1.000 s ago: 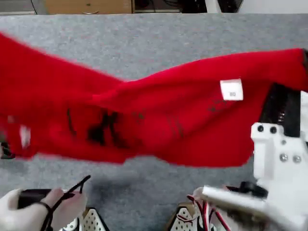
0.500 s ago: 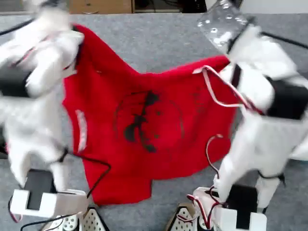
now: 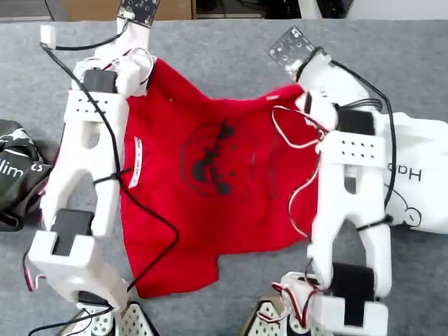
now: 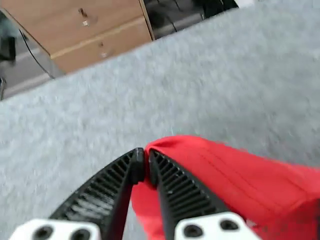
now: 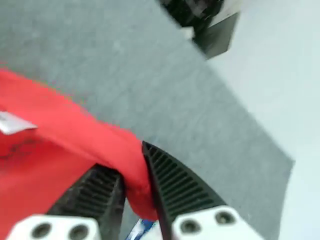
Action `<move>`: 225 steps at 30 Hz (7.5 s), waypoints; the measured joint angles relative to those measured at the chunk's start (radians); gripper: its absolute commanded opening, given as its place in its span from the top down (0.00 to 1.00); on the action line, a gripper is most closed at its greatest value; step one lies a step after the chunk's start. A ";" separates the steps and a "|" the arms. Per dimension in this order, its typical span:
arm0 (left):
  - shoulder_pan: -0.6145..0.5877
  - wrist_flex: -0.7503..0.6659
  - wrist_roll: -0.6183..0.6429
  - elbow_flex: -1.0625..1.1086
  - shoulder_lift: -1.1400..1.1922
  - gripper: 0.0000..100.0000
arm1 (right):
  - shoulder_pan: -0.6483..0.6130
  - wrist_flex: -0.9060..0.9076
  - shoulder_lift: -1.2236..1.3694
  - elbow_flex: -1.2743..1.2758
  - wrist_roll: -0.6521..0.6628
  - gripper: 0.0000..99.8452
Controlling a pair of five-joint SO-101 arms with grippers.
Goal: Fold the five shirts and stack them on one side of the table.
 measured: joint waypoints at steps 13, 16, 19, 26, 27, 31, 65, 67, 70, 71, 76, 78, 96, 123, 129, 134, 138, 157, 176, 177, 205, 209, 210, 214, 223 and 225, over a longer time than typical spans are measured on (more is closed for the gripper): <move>-0.021 -0.186 0.000 -0.204 0.178 0.98 | 0.000 -0.431 0.471 -0.302 0.000 1.00; -0.035 -0.101 0.000 -0.284 0.198 0.98 | 0.000 -0.431 0.582 -0.399 0.000 1.00; -0.043 0.032 -0.017 -0.356 0.201 0.98 | 0.000 -0.431 0.654 -0.462 0.000 1.00; -0.044 0.350 -0.166 -0.463 0.201 0.98 | -0.009 -0.431 0.718 -0.486 0.000 1.00; -0.044 0.400 -0.180 -0.482 0.201 0.98 | -0.014 -0.423 0.718 -0.486 0.000 1.00; -0.035 0.608 -0.226 -0.560 0.201 0.98 | -0.017 -0.307 0.717 -0.496 0.000 1.00; 0.376 0.987 -0.086 0.655 -0.683 0.98 | 0.103 0.810 0.482 -0.497 0.068 1.00; 0.416 0.987 -0.060 0.703 -0.724 0.98 | 0.121 0.786 0.482 -0.497 0.094 1.00; 0.479 0.987 -0.020 0.746 -0.758 0.98 | 0.146 0.741 0.488 -0.497 0.114 1.00; 0.496 0.987 -0.009 0.758 -0.764 0.98 | 0.150 0.733 0.497 -0.497 0.115 1.00; 0.562 0.987 0.021 0.812 -0.767 0.98 | 0.178 0.710 0.551 -0.497 0.115 1.00; 0.565 0.987 0.021 0.813 -0.767 0.97 | 0.183 0.710 0.560 -0.497 0.115 1.00; 0.436 0.985 -0.060 0.821 -0.776 0.85 | 0.183 0.867 0.562 -0.516 0.115 0.80; 0.273 0.913 -0.100 0.888 -0.776 0.85 | 0.232 1.115 0.236 -0.663 0.115 0.80; 0.273 0.819 -0.097 1.003 -0.776 0.85 | 0.232 1.117 0.064 -0.450 0.115 0.80; 0.327 0.732 -0.095 1.080 -0.776 0.85 | 0.232 1.119 -0.020 -0.339 0.115 0.80; 0.342 0.651 -0.095 1.120 -0.776 0.85 | 0.232 1.119 -0.055 -0.325 0.115 0.80; 0.356 0.428 -0.069 1.269 -0.776 0.86 | 0.232 1.119 -0.060 -0.325 0.115 0.80; 0.356 0.361 -0.060 1.324 -0.776 0.86 | 0.232 1.119 -0.060 -0.325 0.115 0.80; 0.356 0.361 -0.048 1.320 -0.776 0.86 | 0.232 1.119 -0.060 -0.325 0.115 0.80; 0.459 0.344 0.005 1.244 -0.585 0.83 | 0.232 1.119 -0.060 -0.325 0.115 0.80; 0.459 0.351 0.003 1.223 -0.552 0.93 | 0.232 1.119 -0.060 -0.325 0.115 0.80; 0.459 0.354 0.006 1.223 -0.551 0.97 | 0.232 1.119 -0.060 -0.325 0.115 0.80; 0.468 0.356 0.005 1.218 -0.546 0.98 | 0.232 1.119 -0.060 -0.325 0.115 0.80; 0.468 0.354 0.003 1.218 -0.546 0.98 | 0.232 1.119 -0.060 -0.325 0.115 0.80; 0.468 0.379 0.003 1.208 -0.546 0.98 | 0.232 1.119 -0.060 -0.325 0.115 0.80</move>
